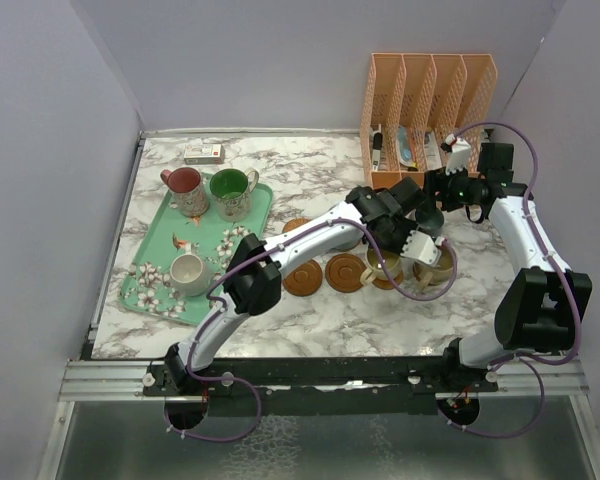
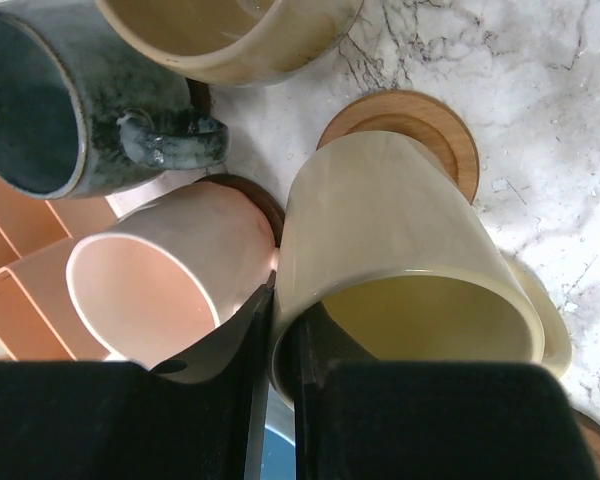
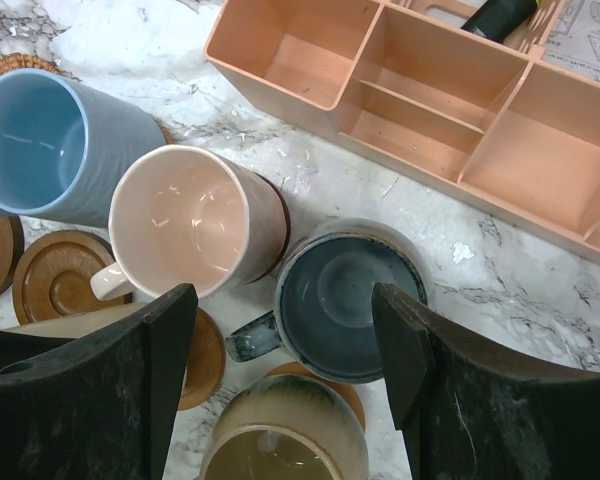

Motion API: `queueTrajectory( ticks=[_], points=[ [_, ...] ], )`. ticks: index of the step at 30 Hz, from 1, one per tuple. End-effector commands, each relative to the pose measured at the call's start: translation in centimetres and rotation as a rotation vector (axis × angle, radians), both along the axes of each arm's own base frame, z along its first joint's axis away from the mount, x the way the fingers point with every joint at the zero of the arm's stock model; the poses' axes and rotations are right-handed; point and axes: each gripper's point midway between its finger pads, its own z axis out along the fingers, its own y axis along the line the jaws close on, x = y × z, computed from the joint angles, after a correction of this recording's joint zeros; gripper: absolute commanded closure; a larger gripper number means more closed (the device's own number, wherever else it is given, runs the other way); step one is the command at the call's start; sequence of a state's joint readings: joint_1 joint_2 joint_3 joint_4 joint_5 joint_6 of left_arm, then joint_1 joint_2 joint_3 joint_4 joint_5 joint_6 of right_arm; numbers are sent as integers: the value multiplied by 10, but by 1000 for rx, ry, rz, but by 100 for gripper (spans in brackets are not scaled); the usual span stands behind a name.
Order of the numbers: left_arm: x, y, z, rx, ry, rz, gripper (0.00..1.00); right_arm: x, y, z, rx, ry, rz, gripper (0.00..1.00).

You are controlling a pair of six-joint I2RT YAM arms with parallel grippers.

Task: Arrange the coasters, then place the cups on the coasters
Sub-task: Place the cup on the coaster.

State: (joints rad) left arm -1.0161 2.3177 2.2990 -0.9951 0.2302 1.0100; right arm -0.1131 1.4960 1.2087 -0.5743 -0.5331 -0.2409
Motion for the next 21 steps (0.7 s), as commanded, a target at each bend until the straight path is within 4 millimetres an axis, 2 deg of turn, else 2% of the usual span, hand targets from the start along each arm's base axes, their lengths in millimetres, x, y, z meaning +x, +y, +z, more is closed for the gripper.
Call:
queueTrajectory(
  ticks=[1, 12, 21],
  points=[
    [-9, -14, 18, -55, 1, -66, 100, 5, -2, 0, -1, -21, 6, 29],
    [-20, -14, 5, -15, 17, -85, 100, 4, -1, -2, 1, -16, 12, 29],
    [-18, -16, -2, 3, 7, -76, 100, 4, 0, -3, 3, -15, 17, 29]
  ],
)
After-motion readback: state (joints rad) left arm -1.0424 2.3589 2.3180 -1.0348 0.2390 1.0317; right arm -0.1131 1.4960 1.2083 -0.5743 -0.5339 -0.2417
